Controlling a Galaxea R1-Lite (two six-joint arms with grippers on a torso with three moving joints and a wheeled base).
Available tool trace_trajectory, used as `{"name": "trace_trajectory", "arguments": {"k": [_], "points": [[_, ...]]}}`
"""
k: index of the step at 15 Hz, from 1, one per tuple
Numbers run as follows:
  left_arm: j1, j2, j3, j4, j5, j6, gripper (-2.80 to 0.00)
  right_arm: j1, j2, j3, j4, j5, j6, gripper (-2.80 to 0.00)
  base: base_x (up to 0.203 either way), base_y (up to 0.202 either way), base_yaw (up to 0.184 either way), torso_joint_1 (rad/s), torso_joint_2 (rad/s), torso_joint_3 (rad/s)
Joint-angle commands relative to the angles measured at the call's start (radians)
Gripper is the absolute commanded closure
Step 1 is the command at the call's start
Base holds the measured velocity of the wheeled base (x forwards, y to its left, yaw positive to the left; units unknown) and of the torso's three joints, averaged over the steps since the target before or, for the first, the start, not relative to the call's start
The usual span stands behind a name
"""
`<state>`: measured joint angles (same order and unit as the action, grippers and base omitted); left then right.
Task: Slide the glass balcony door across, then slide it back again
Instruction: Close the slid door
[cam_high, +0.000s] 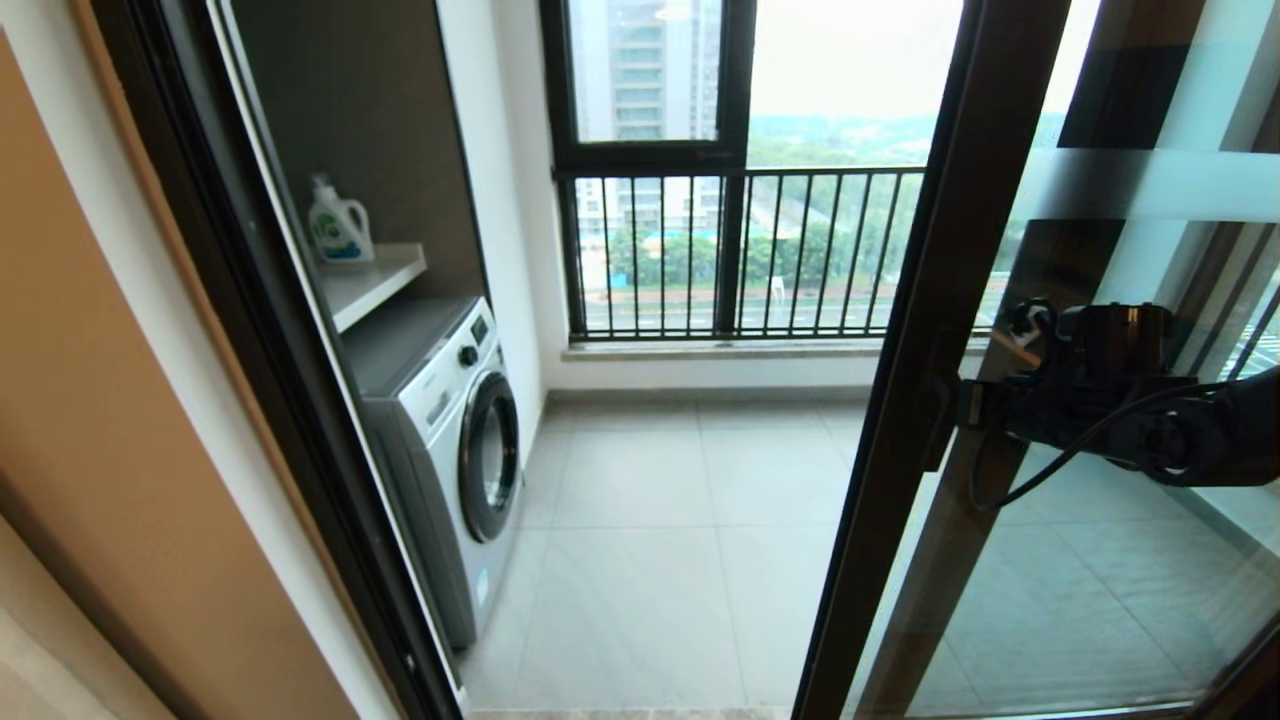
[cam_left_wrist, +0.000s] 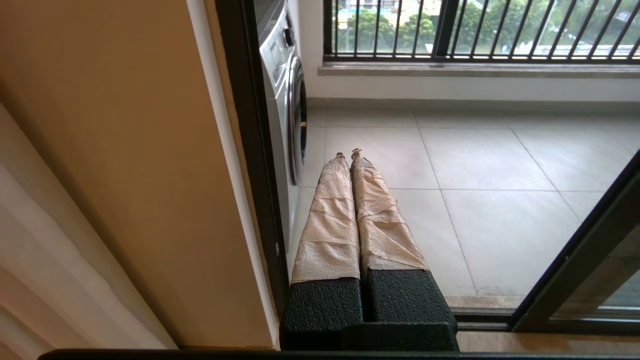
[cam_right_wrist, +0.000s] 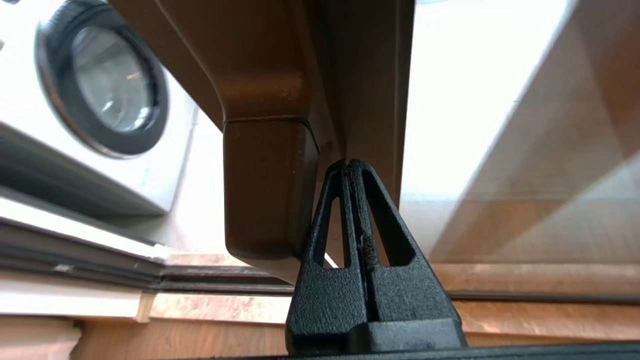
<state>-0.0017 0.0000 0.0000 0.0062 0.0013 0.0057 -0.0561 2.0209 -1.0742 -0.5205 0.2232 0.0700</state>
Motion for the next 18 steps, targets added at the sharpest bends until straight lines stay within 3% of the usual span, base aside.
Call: {"name": "trace_trajectory", "arguments": {"k": [1,7,18], "points": [[0.0,0.002,0.002,0.0,0.0,0.0,0.0,0.013,-0.001,-0.002,-0.013,-0.008,0.001,0.0,0.0,0.0,0.0,0.0,0.0,0.0],[0.0,0.002,0.002,0.0,0.0,0.0,0.0,0.118,0.004,-0.007,-0.013,-0.054,0.001,0.0,0.0,0.0,0.0,0.0,0.0,0.0],[0.0,0.002,0.001,0.0,0.0,0.0,0.0,0.238,0.036,-0.067,-0.012,-0.071,0.03,0.0,0.0,0.0,0.0,0.0,0.0,0.0]]}}
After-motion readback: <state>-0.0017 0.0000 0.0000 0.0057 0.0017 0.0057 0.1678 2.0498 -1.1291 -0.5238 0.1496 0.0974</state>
